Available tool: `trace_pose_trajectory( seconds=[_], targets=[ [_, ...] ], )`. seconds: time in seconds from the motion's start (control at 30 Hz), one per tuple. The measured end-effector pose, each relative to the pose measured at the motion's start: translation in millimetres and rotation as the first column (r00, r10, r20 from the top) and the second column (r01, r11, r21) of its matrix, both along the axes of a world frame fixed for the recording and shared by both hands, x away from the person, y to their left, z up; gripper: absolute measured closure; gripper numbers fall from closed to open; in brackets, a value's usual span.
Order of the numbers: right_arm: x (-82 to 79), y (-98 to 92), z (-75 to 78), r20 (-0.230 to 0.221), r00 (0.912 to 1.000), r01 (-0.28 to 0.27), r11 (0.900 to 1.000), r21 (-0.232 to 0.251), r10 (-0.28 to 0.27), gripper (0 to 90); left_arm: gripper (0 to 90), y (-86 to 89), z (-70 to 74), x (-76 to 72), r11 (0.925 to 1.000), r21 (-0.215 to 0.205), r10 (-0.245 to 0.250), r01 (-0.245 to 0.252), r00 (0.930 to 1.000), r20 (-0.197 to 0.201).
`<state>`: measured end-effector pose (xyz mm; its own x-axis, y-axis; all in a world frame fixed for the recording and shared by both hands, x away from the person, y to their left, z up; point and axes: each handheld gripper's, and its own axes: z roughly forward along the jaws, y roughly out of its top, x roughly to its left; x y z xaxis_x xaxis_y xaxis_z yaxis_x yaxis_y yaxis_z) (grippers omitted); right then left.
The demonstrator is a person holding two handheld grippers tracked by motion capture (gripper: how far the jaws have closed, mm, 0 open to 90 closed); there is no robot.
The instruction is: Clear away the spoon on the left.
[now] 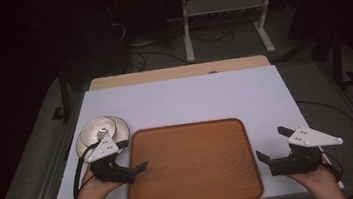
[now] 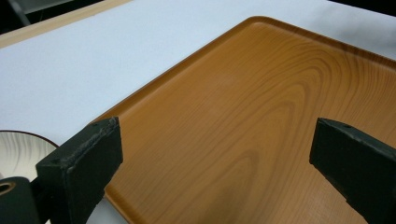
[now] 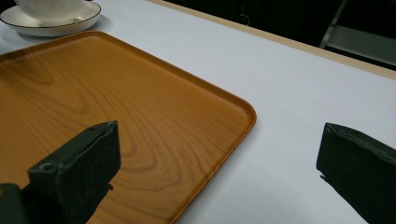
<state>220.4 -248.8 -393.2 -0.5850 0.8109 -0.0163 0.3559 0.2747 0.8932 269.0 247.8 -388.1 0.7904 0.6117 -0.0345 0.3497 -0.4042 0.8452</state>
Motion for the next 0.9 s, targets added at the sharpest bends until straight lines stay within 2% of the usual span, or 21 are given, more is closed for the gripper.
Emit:
trace_pose_trajectory(
  seconds=[0.13,0.2,0.27,0.37,0.5,0.7,0.77,0.9],
  targets=[
    [0.1,0.3,-0.3,0.001,1.0000,-0.002,1.000,-0.001,0.002,0.0,2.1,-0.5,0.0,-0.2,1.0000,0.005,-0.004,0.004,1.0000,-0.003],
    [0.1,0.4,-0.5,-0.001,1.0000,-0.002,1.000,-0.001,0.002,0.0,6.1,-0.5,-0.1,-0.6,1.0000,0.003,-0.007,0.007,1.0000,-0.002],
    [0.2,0.7,-0.9,-0.001,1.0000,-0.002,1.000,-0.001,0.002,0.0,6.4,-1.0,0.1,-0.6,1.0000,0.002,-0.009,0.009,0.9999,-0.006],
    [0.8,1.8,-1.7,-0.004,1.0000,-0.006,1.000,-0.003,0.006,0.0,11.6,-1.4,-0.1,-1.6,0.9999,0.004,-0.013,0.014,0.9999,-0.008],
    [2.0,3.0,-3.1,-0.006,0.9999,-0.013,1.000,-0.008,0.013,0.0,18.4,0.7,-1.2,-0.1,0.9999,0.010,-0.003,0.004,0.9995,-0.030],
    [3.1,4.6,-4.8,-0.007,0.9998,-0.021,1.000,-0.010,0.021,0.0,45.1,5.8,1.4,2.9,0.9999,0.000,0.014,-0.014,0.9983,-0.057],
    [3.5,4.8,-5.2,-0.008,0.9997,-0.022,1.000,-0.010,0.022,0.0,56.4,7.1,1.8,4.2,0.9998,0.006,0.019,-0.019,0.9981,-0.058],
    [3.5,5.1,-5.6,-0.008,0.9997,-0.023,1.000,-0.012,0.023,0.0,72.7,9.6,1.3,8.3,0.9997,0.010,0.024,-0.023,0.9972,-0.071]
  ],
)
